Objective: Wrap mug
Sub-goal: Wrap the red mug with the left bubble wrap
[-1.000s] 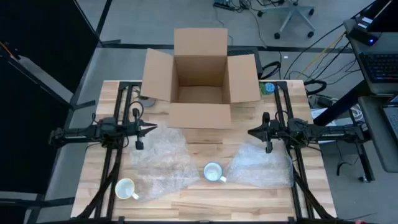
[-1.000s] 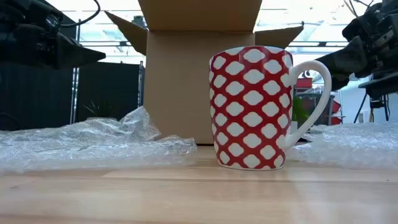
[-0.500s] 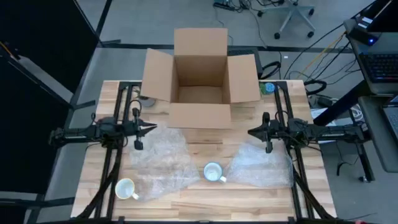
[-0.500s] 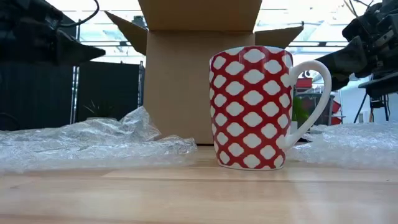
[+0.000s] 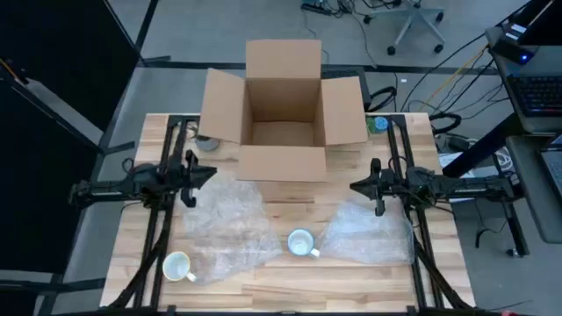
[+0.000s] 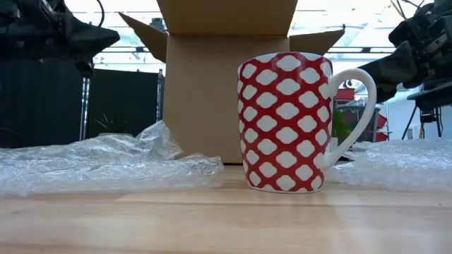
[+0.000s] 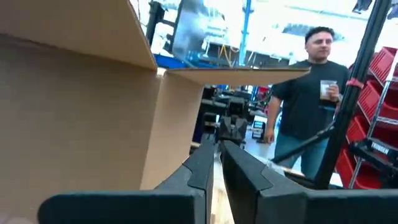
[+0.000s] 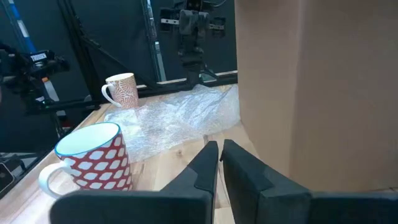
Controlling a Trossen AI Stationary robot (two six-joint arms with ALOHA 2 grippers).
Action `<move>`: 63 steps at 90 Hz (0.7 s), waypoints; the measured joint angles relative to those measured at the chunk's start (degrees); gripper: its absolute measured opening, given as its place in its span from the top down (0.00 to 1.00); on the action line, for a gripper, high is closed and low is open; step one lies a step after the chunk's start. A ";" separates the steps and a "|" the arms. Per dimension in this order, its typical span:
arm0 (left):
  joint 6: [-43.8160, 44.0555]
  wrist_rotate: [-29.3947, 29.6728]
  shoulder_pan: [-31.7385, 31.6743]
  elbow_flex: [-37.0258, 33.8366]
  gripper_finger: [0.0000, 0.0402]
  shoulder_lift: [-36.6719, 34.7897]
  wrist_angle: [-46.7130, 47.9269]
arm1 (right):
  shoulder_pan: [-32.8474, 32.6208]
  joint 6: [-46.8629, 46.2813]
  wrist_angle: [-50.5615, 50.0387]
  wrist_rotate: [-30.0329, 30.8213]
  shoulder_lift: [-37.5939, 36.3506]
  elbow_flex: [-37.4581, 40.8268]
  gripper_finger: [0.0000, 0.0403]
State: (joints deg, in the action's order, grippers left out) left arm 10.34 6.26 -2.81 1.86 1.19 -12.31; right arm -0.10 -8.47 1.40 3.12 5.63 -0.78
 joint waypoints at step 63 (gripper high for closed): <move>5.91 0.70 7.95 39.28 1.00 37.53 48.88 | 0.00 -0.01 0.03 0.01 0.00 -0.01 0.97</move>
State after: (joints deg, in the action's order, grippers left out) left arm 16.25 6.96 5.14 41.15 38.71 36.57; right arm -0.10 -8.48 1.43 3.14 5.63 -0.79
